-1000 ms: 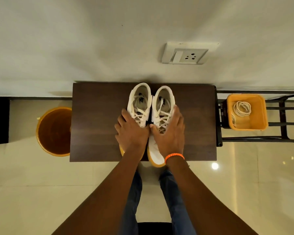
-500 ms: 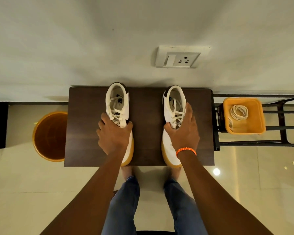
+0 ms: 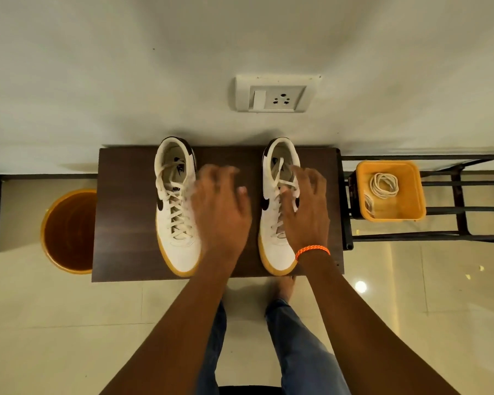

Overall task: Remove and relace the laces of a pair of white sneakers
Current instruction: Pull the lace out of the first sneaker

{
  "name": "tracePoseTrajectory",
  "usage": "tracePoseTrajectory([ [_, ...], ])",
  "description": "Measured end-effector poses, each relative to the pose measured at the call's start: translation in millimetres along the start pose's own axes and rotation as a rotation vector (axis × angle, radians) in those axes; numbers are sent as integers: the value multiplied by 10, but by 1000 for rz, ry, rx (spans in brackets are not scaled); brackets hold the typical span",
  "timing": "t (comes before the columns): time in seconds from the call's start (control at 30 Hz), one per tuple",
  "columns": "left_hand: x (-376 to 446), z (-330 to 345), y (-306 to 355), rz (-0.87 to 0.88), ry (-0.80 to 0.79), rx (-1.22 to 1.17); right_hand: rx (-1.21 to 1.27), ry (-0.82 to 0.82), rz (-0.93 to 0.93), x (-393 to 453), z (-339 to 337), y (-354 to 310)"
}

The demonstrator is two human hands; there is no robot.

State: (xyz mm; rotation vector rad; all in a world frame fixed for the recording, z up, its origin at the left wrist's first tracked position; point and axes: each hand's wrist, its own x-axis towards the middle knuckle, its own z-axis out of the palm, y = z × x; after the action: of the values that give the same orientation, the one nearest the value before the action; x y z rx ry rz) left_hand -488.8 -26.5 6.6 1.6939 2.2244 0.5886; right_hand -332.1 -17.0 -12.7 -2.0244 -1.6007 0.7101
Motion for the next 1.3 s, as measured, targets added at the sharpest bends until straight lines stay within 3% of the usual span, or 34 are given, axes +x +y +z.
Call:
tracePoseTrajectory([
  [0.07, 5, 148, 195, 168, -152, -115, -38, -7, -24, 26, 8, 61],
  [0.13, 26, 291, 313, 176, -237, -131, -68, -21, -20, 62, 14, 94],
  [0.27, 97, 474, 381, 60, -191, -214, 31, 25, -76, 179, -6, 105],
  [0.47, 271, 342, 347, -238, -153, -627, 493, 187, 166, 323, -299, 19],
  [0.57, 451, 208, 231, -217, -45, -570, 543, 276, 142, 462, -517, -55],
  [0.73, 684, 56, 242, -143, 97, -284, 490, 349, 34, 672, -795, -153],
  [0.8, 712, 52, 286, -176, 21, -161, 405, 327, 21, 709, -792, -112],
  [0.9, 717, 144, 289, -225, -283, -58, 154, 231, 113, 680, -637, 22],
  [0.97, 710, 239, 233, -206, -504, -5, -100, 40, 188, 629, -518, 133],
  [1.03, 673, 302, 163, -209, -601, -24, -286, -193, 270, 569, -443, 205],
  [1.1, 627, 290, 100, -180, -516, -58, -333, -222, 302, 506, -416, 184],
  [1.23, 535, -16, -79, -91, -61, -108, -291, 102, 78, 363, -313, -93],
  [1.3, 486, -189, -217, -105, 121, -98, -202, 153, -69, 278, -198, -314],
])
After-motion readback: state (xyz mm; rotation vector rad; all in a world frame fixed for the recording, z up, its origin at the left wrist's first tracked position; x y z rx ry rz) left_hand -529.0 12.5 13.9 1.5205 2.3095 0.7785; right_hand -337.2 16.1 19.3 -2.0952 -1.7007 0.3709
